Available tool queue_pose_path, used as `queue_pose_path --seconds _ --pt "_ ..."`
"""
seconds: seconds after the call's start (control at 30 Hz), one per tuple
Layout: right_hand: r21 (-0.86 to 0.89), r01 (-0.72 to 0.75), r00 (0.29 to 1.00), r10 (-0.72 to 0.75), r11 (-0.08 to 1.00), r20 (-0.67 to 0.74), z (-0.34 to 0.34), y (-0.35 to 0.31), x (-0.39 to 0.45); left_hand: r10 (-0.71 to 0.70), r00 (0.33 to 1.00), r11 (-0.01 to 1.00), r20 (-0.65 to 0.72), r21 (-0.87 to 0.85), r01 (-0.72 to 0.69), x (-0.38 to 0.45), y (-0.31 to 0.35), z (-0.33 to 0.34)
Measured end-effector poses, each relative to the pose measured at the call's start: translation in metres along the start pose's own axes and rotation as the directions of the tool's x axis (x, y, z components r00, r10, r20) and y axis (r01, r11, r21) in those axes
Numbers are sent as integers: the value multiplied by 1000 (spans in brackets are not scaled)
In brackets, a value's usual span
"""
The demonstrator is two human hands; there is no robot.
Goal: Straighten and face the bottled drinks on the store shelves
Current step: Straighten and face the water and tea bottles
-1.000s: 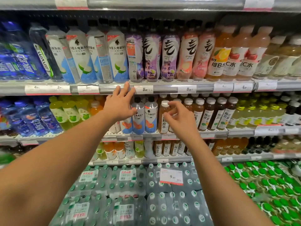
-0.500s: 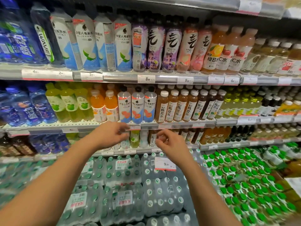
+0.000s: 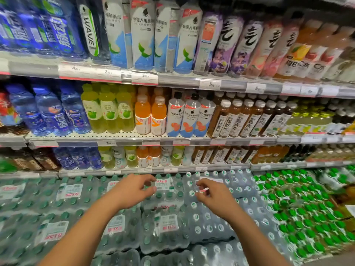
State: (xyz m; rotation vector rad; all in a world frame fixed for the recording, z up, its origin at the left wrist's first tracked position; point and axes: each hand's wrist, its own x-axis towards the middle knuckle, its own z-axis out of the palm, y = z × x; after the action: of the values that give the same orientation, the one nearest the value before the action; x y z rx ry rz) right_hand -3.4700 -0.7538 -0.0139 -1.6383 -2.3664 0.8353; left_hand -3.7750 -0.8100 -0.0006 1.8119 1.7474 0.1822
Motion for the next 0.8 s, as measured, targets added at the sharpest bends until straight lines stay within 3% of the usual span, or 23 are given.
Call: queue_pose_path --seconds 0.27,0.5,0.67,0.8 --pt "-128 27 991 -9 991 133 37 18 110 -159 983 987 94 8 159 13 -60 12" --pt "-242 57 981 -10 969 191 65 56 219 -277 951 961 138 50 272 23 -62 27" --pt "-288 112 984 -65 951 168 81 66 269 -329 935 944 132 15 330 26 -63 38" --pt "-338 69 993 -32 939 113 87 60 292 -326 937 945 127 5 328 33 -69 45"
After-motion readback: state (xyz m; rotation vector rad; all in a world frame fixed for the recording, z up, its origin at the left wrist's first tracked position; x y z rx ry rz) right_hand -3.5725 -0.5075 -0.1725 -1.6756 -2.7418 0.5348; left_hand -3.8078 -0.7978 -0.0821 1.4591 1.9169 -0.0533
